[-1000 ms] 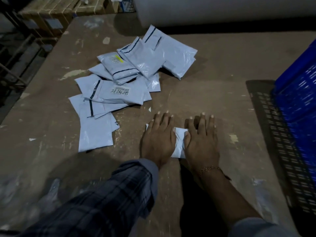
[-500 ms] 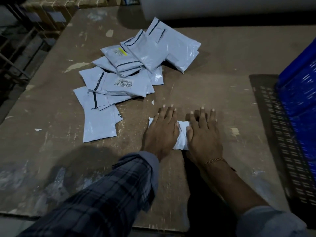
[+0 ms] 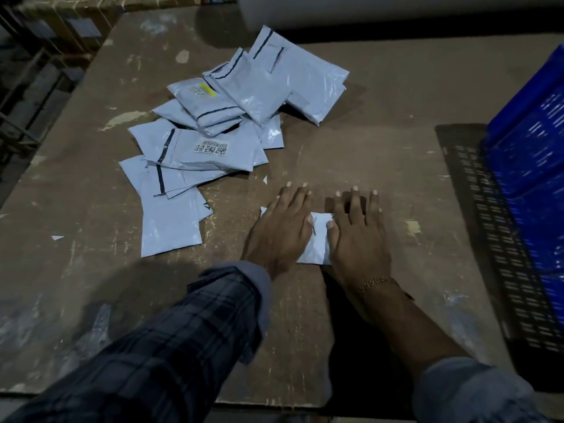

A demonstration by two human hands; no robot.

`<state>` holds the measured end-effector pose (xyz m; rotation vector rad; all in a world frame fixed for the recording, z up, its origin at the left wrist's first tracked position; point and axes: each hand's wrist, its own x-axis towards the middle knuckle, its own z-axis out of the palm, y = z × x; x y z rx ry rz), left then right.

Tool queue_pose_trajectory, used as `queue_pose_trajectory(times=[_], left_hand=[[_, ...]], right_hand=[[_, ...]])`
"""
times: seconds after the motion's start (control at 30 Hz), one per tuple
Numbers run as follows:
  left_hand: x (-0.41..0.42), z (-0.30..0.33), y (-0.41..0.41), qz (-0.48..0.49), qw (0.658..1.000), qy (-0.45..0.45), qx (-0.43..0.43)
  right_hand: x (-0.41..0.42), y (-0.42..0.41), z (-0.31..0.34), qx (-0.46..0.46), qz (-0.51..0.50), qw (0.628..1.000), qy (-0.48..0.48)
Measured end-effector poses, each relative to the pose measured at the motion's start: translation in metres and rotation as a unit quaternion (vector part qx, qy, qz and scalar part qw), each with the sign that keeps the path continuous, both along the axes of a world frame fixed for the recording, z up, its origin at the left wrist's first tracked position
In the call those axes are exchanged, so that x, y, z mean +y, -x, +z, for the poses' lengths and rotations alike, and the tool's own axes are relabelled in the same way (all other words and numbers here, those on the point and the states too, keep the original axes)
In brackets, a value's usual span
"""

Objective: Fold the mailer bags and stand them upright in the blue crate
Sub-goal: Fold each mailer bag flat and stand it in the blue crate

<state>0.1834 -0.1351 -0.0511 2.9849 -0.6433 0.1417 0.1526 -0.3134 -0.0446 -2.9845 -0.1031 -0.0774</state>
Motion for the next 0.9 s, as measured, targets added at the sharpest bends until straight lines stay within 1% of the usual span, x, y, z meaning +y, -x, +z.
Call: queue_pose_trajectory(times=[0.1,0.17,0.23,0.4,0.53,0.6,0.67,0.73,0.8,0.9], left_hand=[[-0.002,0.003,-0.007,0.046,0.998,0.013,0.027],[-0.01,0.002,-0.003,0.092,0.996,0.007,0.014],[-0.017,0.001,0.005,0.111,0.994,-0.005,-0.008],[-0.016,-0.004,0.016,0.121,0.993,-0.008,-0.018],[-0.01,-0.001,0.003,0.099,0.995,-0.009,0.007],[-0.011,0.0,-0.002,0.108,0.994,-0.009,0.022],[-0.018,0.0,0.002,0.133,0.991,-0.008,0.011],[-0.021,-0.002,0.009,0.131,0.991,-0.022,-0.008],[-0.019,-0.004,0.015,0.125,0.991,-0.033,-0.028],[-0.016,-0.003,0.018,0.122,0.992,0.0,-0.037]], right_hand=[[0.002,0.018,0.005,-0.006,0.006,1.0,0.001],[0.002,0.016,0.006,-0.007,0.006,1.0,0.001],[0.001,0.009,0.004,0.001,0.003,1.0,0.002],[0.001,-0.007,0.004,0.025,0.005,1.0,-0.012],[0.004,0.014,0.006,0.014,0.001,1.0,-0.004],[0.005,0.026,0.006,0.01,-0.001,1.0,-0.012],[0.004,0.025,0.006,0.019,-0.004,1.0,-0.02],[0.002,0.014,0.005,0.029,0.001,0.999,-0.025],[-0.001,0.004,0.006,0.043,0.012,0.999,-0.004],[-0.001,0.003,0.006,0.065,0.017,0.997,0.025]])
